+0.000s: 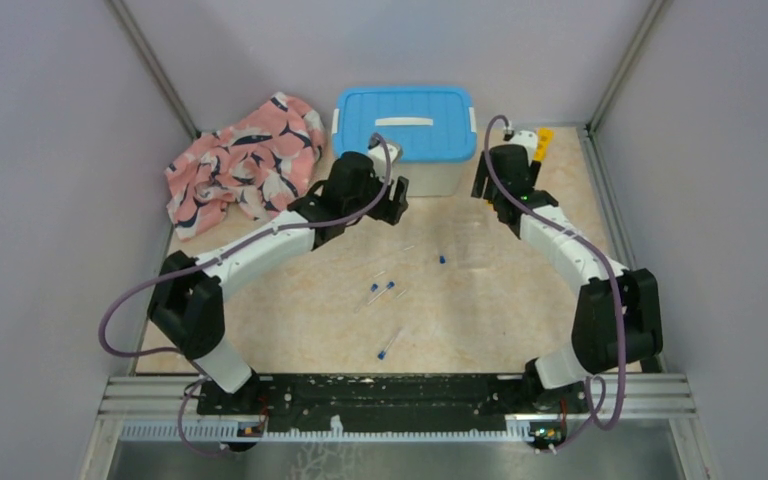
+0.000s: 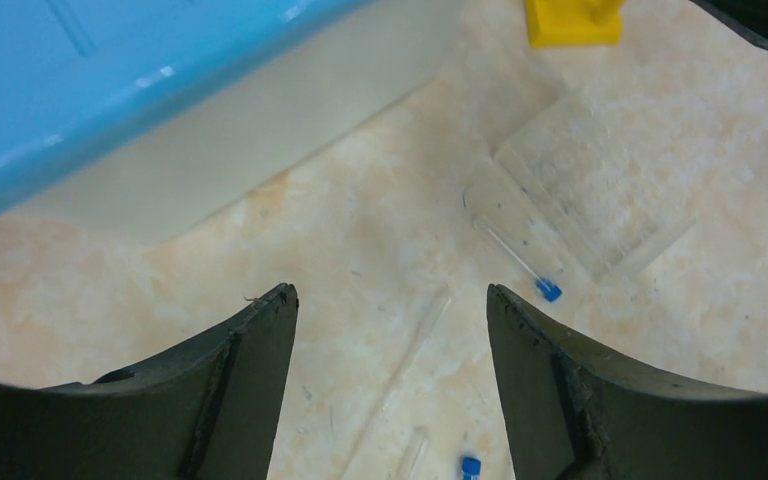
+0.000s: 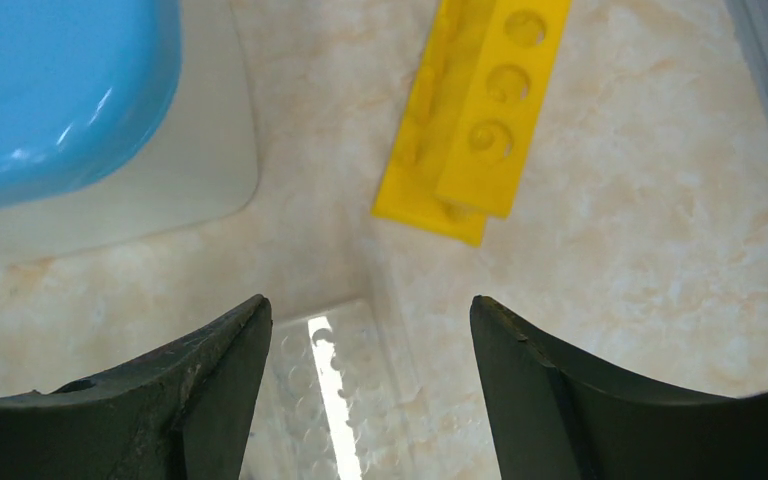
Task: Organize the chemistry lab equipment
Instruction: Pick up the test tube at the center of the board.
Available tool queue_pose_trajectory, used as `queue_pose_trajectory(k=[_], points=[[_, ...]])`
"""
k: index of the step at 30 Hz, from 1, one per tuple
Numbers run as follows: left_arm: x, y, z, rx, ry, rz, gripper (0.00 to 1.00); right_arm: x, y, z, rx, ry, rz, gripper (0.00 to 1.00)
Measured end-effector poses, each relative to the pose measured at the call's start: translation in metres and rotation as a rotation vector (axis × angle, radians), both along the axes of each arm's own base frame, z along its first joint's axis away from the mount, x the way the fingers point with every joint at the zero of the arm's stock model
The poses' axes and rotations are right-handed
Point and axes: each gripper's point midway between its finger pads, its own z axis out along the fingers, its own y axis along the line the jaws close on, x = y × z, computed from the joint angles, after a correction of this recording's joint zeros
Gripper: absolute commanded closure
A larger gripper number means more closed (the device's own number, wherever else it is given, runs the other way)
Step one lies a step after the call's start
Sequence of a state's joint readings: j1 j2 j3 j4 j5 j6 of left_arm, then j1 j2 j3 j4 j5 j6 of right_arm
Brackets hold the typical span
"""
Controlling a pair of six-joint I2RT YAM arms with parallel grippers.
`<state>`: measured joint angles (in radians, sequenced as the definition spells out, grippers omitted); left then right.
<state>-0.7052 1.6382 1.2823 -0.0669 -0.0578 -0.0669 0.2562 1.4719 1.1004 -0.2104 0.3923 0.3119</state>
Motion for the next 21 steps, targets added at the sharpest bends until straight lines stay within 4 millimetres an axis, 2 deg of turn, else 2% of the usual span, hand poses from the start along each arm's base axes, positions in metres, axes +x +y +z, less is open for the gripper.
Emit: queue_pose_trajectory(k=[6, 8, 12, 15, 21], points=[[-0.03, -0.005, -0.036, 0.072, 0.104, -0.027, 0.27, -0.018, 0.048, 0.0, -0.022, 0.013, 0.128, 0.27], [-0.041, 0.0, -0.051, 0.099, 0.139, -0.031, 0.29, -0.024, 0.057, 0.001, -0.025, 0.013, 0.157, 0.27], [-0.061, 0.009, -0.071, 0.137, 0.199, -0.04, 0.31, -0.036, 0.061, 0.001, -0.03, 0.019, 0.18, 0.29], [-0.07, 0.011, -0.074, 0.138, 0.222, -0.038, 0.32, -0.044, 0.07, 0.002, -0.036, 0.023, 0.209, 0.33], [-0.074, 0.016, -0.07, 0.092, 0.243, 0.022, 0.34, -0.065, 0.107, -0.009, -0.056, 0.054, 0.336, 0.46]])
